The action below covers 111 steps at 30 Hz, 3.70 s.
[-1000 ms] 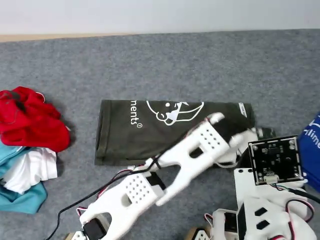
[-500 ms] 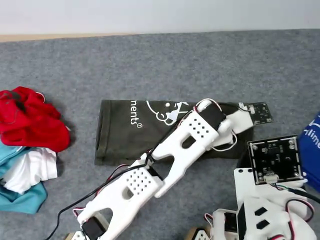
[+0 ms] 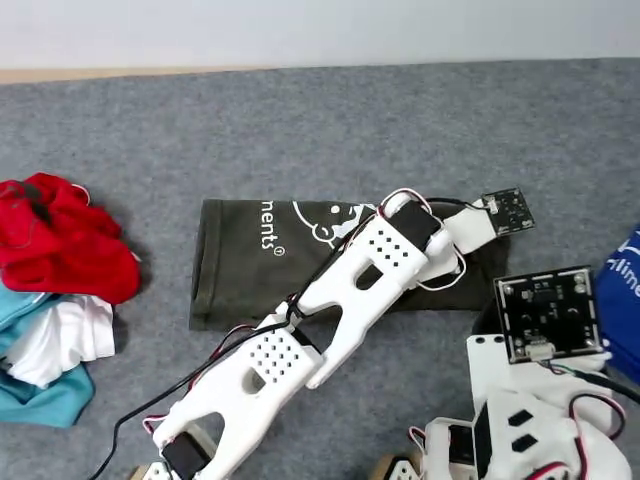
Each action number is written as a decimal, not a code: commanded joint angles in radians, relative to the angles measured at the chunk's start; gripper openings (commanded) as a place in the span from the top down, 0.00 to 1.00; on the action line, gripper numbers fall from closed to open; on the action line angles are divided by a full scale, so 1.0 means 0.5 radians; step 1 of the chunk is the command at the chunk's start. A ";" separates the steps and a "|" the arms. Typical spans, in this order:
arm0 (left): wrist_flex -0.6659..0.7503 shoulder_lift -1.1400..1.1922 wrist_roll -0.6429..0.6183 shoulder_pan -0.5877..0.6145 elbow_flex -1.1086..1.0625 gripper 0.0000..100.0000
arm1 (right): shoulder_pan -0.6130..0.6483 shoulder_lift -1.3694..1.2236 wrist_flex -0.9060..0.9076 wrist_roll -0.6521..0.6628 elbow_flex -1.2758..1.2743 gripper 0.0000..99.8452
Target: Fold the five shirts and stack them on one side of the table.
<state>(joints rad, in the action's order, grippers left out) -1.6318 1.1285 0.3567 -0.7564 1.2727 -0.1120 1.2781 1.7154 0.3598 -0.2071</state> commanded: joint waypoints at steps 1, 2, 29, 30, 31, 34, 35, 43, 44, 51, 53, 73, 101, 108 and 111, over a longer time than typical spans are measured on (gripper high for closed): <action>0.043 -0.025 -0.018 0.034 0.069 0.97 | -0.017 -0.005 -0.020 -0.012 -0.003 0.99; 0.043 -0.018 -0.018 0.046 0.069 0.95 | -0.014 -0.011 -0.023 -0.012 -0.003 0.99; -0.028 -0.025 -0.242 0.132 0.385 0.91 | -0.017 0.002 -0.020 -0.012 -0.003 0.99; -0.028 -0.025 -0.239 0.132 0.397 0.91 | -0.014 0.002 -0.020 -0.012 -0.003 0.99; -0.037 -0.021 -0.227 0.138 0.397 0.91 | -0.014 0.002 -0.020 -0.012 -0.003 0.99; -0.055 0.021 -0.199 0.160 0.394 0.91 | -0.017 0.002 -0.020 -0.012 0.000 0.99; -0.061 0.028 -0.199 0.166 0.397 0.91 | -0.017 0.002 -0.020 -0.012 0.000 0.99; -0.252 -0.086 -0.215 0.135 0.462 0.91 | -0.020 0.002 -0.020 -0.009 0.000 0.99; -0.252 -0.120 -0.218 0.135 0.453 0.91 | -0.020 0.002 -0.017 -0.009 -0.006 0.99; -0.252 -0.359 -0.295 0.101 0.112 0.91 | -0.023 -0.014 0.026 -0.009 -0.006 0.99; -0.252 -0.430 -0.288 0.101 -0.041 0.91 | -0.023 -0.014 0.038 -0.012 -0.006 0.99; -0.123 -0.534 -0.150 0.175 -1.042 0.91 | -0.391 0.002 0.130 0.077 0.000 0.99; -0.245 -0.795 -0.147 0.230 -0.781 0.91 | -0.397 0.005 0.149 0.083 0.006 0.99; -0.242 -0.801 -0.055 0.233 -1.085 0.89 | -0.397 0.005 0.149 0.083 -0.003 0.99; -0.242 -0.801 -0.058 0.233 -1.103 0.86 | -0.394 0.005 0.149 0.083 -0.006 0.99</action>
<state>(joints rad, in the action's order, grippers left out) -1.7269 0.7971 0.3184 -0.6506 0.7234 -0.2977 1.2781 1.7522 0.3905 -0.2071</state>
